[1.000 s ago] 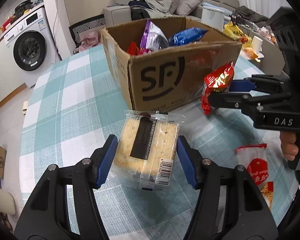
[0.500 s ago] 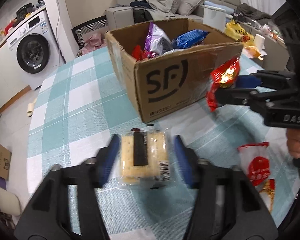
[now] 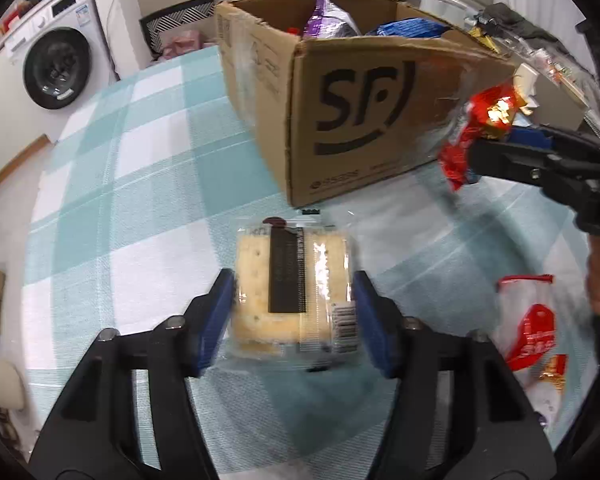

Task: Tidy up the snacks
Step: 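Lift both held packs toward the cardboard box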

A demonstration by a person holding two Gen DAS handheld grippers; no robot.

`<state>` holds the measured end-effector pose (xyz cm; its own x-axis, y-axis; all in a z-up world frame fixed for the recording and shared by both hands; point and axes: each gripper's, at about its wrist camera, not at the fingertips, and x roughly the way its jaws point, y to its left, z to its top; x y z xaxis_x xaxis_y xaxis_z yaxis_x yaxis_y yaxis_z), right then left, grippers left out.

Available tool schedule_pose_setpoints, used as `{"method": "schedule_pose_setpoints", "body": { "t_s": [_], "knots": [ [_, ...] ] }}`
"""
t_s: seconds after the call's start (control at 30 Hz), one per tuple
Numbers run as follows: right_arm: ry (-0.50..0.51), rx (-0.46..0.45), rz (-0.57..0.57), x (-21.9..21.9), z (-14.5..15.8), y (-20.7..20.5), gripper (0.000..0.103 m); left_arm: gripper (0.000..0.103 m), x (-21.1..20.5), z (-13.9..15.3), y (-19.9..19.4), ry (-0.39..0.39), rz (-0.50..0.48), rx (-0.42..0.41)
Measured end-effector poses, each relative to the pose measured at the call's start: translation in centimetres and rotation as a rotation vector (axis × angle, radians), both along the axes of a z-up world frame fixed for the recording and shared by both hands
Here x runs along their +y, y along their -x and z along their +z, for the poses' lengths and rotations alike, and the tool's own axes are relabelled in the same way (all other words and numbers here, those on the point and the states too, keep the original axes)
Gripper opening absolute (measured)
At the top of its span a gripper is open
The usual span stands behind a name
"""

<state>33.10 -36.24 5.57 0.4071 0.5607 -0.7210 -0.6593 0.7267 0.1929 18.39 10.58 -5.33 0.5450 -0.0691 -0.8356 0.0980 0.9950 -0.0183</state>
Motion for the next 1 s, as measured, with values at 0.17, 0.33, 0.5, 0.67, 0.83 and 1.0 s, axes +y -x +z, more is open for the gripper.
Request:
{"method": "schedule_pose_setpoints", "body": {
  "t_s": [0.17,0.33,0.5,0.67,0.83,1.0],
  "knots": [
    [-0.014,-0.011,0.003,-0.3,0.4,0.1,0.048,0.055,-0.3,0.2,-0.1,-0.003,-0.004,-0.013],
    [-0.025,-0.019,0.001,-0.7,0.8,0.1,0.048,0.055,-0.2,1.7,0.3,0.013,0.001,-0.054],
    [-0.04,-0.031,0.001,-1.0,1.3,0.4,0.048,0.055,-0.5,3.7,1.0,0.027,-0.005,-0.106],
    [-0.06,-0.043,0.001,-1.3,2.3,0.6,0.048,0.055,-0.8,5.9,2.2,0.048,-0.008,-0.17],
    [-0.079,-0.055,0.001,-1.7,3.1,0.9,0.048,0.055,-1.1,7.8,3.0,0.057,0.004,-0.222],
    [-0.094,-0.071,0.003,-2.0,4.1,1.4,0.048,0.055,-1.1,9.3,3.9,0.073,0.017,-0.262]
  ]
}}
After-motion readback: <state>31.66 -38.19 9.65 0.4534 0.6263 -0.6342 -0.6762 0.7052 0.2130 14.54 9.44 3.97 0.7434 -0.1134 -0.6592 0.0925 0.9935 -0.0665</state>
